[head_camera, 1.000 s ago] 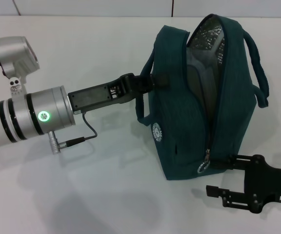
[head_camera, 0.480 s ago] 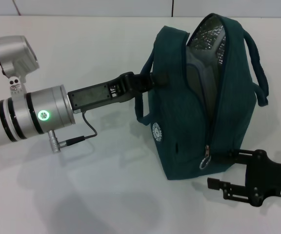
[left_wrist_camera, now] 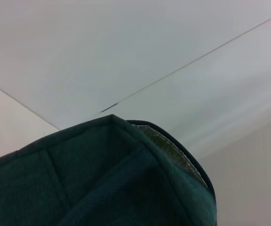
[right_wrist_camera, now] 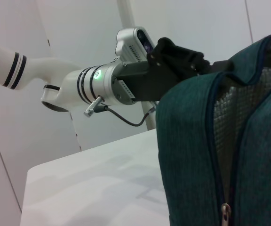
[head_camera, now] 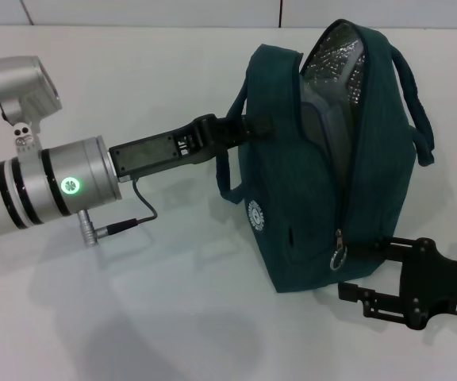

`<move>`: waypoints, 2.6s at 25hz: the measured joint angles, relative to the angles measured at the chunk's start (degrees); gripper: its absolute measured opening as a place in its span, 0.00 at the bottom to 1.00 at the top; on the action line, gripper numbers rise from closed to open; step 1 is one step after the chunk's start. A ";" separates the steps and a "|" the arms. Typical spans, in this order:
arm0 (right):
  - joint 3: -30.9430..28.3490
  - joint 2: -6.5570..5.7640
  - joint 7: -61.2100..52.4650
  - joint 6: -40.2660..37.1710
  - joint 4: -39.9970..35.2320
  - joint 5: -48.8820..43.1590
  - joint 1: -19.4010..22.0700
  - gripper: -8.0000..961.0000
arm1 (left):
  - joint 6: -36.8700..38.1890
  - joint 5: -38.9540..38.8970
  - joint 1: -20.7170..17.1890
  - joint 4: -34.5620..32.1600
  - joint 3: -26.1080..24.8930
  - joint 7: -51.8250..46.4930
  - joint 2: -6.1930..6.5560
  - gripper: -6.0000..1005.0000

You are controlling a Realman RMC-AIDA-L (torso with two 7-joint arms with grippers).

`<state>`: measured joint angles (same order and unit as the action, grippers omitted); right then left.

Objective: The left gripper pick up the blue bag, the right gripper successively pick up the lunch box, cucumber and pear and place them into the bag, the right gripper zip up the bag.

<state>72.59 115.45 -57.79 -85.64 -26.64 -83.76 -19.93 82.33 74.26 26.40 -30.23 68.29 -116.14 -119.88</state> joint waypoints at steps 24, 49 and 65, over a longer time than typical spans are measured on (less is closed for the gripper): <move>8.00 -0.14 0.16 2.98 -0.11 6.07 -0.38 0.64 | -0.09 0.01 -0.26 -0.01 0.00 0.19 0.00 0.13; 7.05 -0.14 0.22 3.88 -0.21 7.40 -0.37 0.21 | -0.07 0.01 -0.30 0.00 -0.10 0.21 0.00 0.14; 6.25 -0.23 0.28 3.59 -0.08 7.16 -0.30 0.12 | -0.15 0.01 -0.42 0.09 -0.17 0.21 0.00 0.15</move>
<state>78.84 115.21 -57.51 -82.05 -26.72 -76.60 -20.24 82.17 74.27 25.99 -30.15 68.11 -115.93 -119.88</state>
